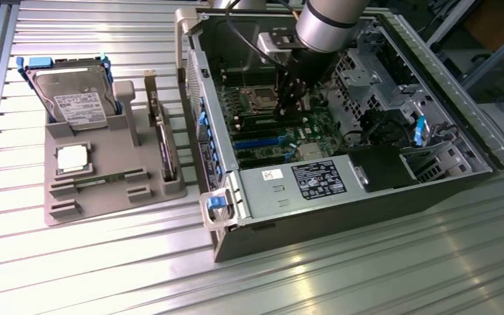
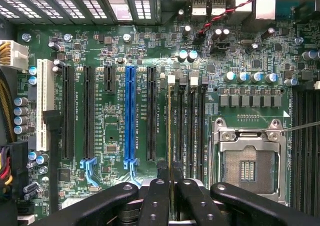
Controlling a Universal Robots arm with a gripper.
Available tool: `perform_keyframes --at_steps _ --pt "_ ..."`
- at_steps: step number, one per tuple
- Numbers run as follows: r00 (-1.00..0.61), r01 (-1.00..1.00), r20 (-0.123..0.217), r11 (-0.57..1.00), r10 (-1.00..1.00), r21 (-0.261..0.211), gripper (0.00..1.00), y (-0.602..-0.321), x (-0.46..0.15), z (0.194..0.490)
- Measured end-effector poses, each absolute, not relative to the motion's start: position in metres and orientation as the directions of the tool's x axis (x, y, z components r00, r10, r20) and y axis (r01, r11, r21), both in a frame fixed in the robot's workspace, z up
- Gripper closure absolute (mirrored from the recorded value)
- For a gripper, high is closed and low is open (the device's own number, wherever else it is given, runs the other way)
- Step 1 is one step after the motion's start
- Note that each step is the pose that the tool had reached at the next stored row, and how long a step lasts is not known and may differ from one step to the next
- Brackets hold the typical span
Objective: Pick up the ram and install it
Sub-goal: 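Insert the ram into the slot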
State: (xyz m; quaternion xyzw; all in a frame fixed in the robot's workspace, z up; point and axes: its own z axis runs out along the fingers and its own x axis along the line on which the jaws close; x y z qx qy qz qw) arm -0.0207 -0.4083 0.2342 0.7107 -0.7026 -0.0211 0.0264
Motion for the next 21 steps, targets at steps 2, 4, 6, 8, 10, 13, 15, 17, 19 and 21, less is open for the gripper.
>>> perform_keyframes --at_steps 2,4,6,8,10,13,15,17,19,21 --pt "0.011 -0.998 0.007 -0.010 -1.000 0.067 0.87 -0.407 -0.021 0.234" --pt "0.011 -0.998 0.007 -0.010 -1.000 0.067 0.87 -0.407 -0.021 0.234" --pt "0.010 -0.998 0.007 -0.010 -1.000 0.067 0.87 -0.407 -0.021 0.233" --pt "0.010 -0.998 0.007 -0.010 -1.000 0.067 0.87 -0.407 -0.021 0.233" --pt "0.010 -0.998 0.007 -0.010 -1.000 0.067 0.80 -0.407 -0.021 0.232" --pt "0.010 -0.998 0.009 -0.010 -1.000 0.067 0.74 -0.406 -0.021 0.237" --pt "0.010 -0.998 0.013 -0.009 -1.000 0.065 0.88 -0.404 -0.021 0.243" --pt "0.010 -0.998 0.017 -0.009 -1.000 0.065 0.89 -0.403 -0.020 0.244" --pt "0.010 -0.997 0.017 -0.009 -1.000 0.075 0.89 -0.403 -0.002 0.244" --pt "0.011 -0.996 0.017 -0.009 -1.000 0.084 0.89 -0.403 0.015 0.243"
